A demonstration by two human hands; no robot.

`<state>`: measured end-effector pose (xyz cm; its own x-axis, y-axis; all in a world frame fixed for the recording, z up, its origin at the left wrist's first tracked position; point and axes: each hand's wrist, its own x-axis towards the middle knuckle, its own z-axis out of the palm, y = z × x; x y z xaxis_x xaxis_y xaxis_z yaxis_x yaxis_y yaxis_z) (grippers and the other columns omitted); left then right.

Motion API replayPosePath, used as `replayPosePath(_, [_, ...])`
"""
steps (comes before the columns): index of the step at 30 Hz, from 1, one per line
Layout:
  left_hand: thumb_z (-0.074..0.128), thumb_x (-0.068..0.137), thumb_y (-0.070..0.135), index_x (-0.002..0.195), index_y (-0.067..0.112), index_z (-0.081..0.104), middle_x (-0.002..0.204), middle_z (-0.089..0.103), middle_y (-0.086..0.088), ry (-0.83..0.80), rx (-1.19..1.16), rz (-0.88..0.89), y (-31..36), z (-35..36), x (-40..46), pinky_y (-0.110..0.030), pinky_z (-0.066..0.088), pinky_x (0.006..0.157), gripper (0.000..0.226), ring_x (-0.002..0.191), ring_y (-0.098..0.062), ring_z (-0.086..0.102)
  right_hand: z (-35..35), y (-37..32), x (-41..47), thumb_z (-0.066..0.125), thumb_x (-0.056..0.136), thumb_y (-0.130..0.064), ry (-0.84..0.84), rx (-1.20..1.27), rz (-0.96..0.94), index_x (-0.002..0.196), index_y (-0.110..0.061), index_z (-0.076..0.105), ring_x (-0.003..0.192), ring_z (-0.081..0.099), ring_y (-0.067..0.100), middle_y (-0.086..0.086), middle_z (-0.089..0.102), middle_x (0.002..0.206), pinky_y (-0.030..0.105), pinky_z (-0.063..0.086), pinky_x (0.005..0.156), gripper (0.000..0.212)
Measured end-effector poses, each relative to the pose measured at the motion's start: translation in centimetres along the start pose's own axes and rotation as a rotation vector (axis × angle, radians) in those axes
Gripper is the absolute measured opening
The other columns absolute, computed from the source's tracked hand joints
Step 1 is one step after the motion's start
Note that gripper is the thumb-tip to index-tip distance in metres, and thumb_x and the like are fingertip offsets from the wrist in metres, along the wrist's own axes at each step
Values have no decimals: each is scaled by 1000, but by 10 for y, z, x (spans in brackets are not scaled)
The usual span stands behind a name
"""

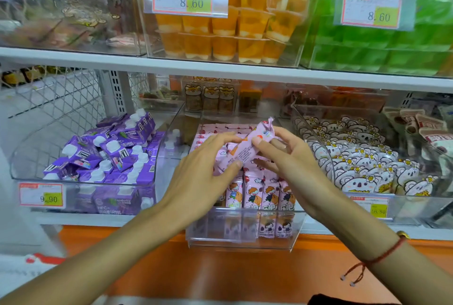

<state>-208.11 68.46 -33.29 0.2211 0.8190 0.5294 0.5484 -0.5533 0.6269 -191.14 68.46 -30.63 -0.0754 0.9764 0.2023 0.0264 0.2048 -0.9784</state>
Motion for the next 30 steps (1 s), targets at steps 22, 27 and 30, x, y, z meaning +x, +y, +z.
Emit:
replayPosePath(22, [64, 88, 30, 118, 28, 62, 100, 75, 9, -152, -702, -410, 20, -17, 7, -17, 56, 70, 30, 92, -2, 70, -1, -4, 1, 61, 90, -32, -74, -31, -1, 120, -26, 60, 91, 69, 20, 6, 73, 102, 20, 55, 75, 31])
replayPosePath(27, [65, 87, 6, 120, 31, 53, 116, 64, 12, -62, -486, -96, 17, -17, 7, -16, 49, 92, 42, 106, 0, 62, 2, -6, -7, 64, 89, -10, -132, -175, -300, 125, -29, 56, 106, 61, 8, -4, 68, 107, 25, 50, 93, 42])
replayPosePath(30, [64, 86, 2, 115, 26, 58, 117, 65, 10, -49, -511, -3, 13, -18, 7, -16, 46, 95, 38, 113, -2, 59, 4, -7, -10, 67, 86, -2, -134, -225, -419, 115, -20, 59, 109, 60, 9, -4, 66, 110, 31, 47, 99, 36])
